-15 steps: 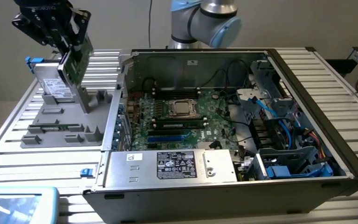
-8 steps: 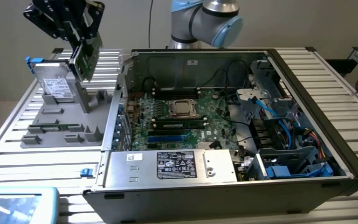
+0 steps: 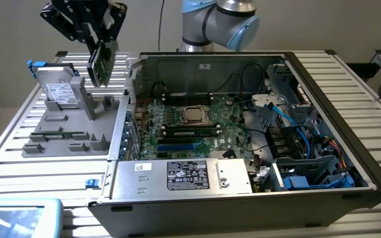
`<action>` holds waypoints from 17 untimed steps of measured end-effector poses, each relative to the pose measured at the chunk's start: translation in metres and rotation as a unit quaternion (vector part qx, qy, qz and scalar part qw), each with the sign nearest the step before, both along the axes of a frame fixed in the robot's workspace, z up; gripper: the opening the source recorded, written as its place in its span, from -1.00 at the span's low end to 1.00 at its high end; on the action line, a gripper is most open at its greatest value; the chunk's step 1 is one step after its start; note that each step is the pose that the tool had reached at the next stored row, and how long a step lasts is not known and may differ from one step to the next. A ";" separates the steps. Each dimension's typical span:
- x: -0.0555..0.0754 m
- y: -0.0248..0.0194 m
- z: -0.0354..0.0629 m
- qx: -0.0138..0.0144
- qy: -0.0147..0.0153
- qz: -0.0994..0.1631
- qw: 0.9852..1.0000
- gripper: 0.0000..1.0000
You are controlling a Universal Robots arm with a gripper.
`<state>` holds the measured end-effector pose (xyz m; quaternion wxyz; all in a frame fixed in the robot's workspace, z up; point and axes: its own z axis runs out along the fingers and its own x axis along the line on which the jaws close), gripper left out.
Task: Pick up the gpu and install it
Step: 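Pick up the gpu and move the gpu toward the slot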
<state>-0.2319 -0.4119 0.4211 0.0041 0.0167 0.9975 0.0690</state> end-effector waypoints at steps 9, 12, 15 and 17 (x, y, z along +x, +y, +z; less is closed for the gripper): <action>0.041 -0.0062 0.0000 0.000 0.001 0.000 1.000 -0.44; 0.055 -0.0076 0.0001 0.000 0.001 0.000 1.000 -0.44; 0.068 -0.0089 0.0000 0.000 0.001 0.000 1.000 -0.44; 0.077 -0.0094 -0.0009 0.000 0.001 0.000 1.000 -0.44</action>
